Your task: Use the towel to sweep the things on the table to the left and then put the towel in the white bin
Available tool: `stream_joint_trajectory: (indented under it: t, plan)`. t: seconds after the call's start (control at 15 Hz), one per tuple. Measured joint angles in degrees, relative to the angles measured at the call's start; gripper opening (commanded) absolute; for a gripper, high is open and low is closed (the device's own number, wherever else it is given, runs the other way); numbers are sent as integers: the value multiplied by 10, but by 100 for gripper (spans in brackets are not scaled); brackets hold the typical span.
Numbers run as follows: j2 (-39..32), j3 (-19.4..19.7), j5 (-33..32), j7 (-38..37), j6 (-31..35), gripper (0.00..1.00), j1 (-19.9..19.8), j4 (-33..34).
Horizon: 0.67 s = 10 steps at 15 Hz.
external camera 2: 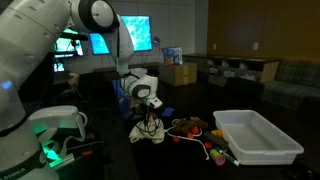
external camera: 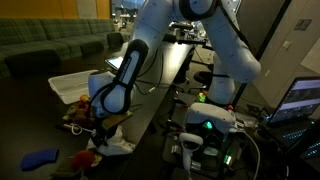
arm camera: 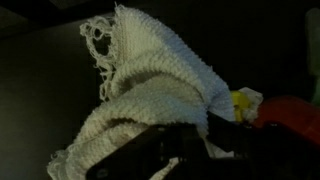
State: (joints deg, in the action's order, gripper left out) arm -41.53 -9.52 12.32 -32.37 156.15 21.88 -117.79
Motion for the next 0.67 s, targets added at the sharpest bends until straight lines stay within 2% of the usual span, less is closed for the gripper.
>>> stream_joint_trajectory:
  t: [0.27, 0.67]
  plan:
    - [-28, -3, 0, -1, -13, 10, 32, 64]
    - [-43, -19, 6, -3, -25, 10, 51, 136]
